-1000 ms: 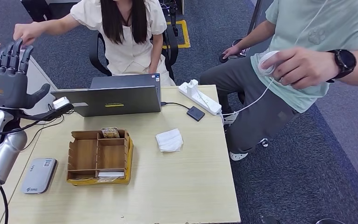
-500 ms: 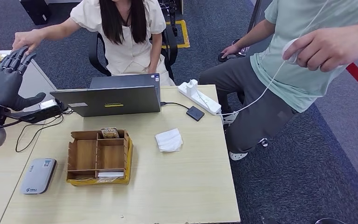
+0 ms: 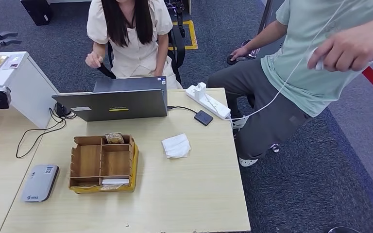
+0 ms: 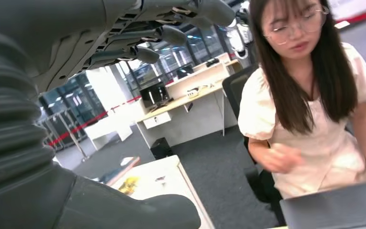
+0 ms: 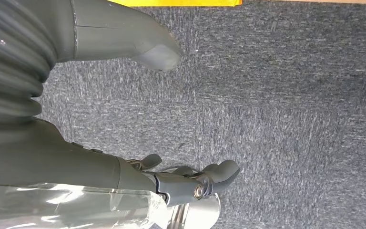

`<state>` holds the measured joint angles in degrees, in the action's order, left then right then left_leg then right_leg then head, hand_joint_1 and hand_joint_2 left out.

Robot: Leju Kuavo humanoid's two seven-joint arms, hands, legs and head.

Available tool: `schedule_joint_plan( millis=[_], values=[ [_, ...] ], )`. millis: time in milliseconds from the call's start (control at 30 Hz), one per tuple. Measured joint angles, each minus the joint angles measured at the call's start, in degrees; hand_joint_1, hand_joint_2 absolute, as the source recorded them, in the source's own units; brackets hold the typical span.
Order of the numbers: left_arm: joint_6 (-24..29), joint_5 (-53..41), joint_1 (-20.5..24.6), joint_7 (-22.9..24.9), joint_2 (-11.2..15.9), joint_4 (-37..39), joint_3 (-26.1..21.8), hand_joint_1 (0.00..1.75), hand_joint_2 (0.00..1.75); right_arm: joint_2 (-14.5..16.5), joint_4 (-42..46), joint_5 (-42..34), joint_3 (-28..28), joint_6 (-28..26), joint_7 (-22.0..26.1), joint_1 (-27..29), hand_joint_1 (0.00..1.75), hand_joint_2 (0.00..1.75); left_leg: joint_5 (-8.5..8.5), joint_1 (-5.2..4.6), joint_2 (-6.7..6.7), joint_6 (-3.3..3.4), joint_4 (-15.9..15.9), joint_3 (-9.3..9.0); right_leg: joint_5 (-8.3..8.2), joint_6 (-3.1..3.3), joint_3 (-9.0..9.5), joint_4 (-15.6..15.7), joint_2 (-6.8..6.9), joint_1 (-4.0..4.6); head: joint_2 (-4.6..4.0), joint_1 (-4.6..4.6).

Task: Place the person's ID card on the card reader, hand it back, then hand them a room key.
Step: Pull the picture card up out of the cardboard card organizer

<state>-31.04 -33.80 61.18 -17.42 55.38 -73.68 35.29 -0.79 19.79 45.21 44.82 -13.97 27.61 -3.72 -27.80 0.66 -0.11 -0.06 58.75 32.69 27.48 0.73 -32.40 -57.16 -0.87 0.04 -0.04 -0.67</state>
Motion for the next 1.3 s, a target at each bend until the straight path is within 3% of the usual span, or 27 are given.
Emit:
schedule_joint_plan(
  millis=[167,367,567,733,867,1300],
  values=[
    [-3.00,1.70,6.83,1.10,2.56,-2.59,7.10,0.00,1.75,-0.11,0.13,0.02,0.52,0.29,0.06,0.09,0.00,1.75,0.00,-0.01,0.00,0.00,0.00,0.00,-0.02,0.01,0.01,0.00,0.01,-0.02,0.00,0.01],
    [-3.09,2.71,9.89,1.67,3.91,-3.65,11.63,0.00,1.75,-0.11,0.16,0.09,0.90,0.29,0.10,0.11,0.00,1.75,0.01,0.00,-0.01,-0.01,0.00,-0.01,-0.04,0.03,0.01,-0.02,0.03,-0.01,0.00,0.00],
    [-9.03,6.68,16.35,3.49,5.31,-5.99,18.65,0.00,1.75,-0.15,0.21,0.12,1.41,0.47,0.09,0.20,0.00,1.75,0.01,0.00,-0.03,-0.02,0.00,0.02,-0.04,0.04,0.02,-0.03,0.05,-0.01,-0.01,-0.01],
    [-8.47,13.50,21.24,6.32,8.56,-9.64,26.25,0.00,1.75,-0.15,0.21,0.40,2.38,0.52,0.15,0.44,0.00,1.75,0.01,-0.01,-0.02,-0.02,0.00,0.04,-0.04,0.04,0.01,-0.03,0.03,-0.01,-0.02,0.00],
    [-6.86,15.59,22.81,7.06,11.27,-11.85,31.03,0.00,1.75,-0.15,0.21,0.55,2.83,0.53,0.22,0.51,0.00,1.75,0.01,0.00,-0.05,-0.03,-0.01,0.04,-0.03,0.05,0.00,-0.03,0.07,-0.01,-0.02,0.00],
    [-2.41,17.64,24.18,8.31,17.30,-14.44,38.63,0.00,1.75,-0.15,0.21,0.88,4.07,0.53,0.25,0.50,0.00,1.75,0.02,0.00,-0.11,-0.03,-0.02,0.05,-0.03,0.05,0.02,-0.05,0.12,-0.01,-0.01,-0.01]
  ],
)
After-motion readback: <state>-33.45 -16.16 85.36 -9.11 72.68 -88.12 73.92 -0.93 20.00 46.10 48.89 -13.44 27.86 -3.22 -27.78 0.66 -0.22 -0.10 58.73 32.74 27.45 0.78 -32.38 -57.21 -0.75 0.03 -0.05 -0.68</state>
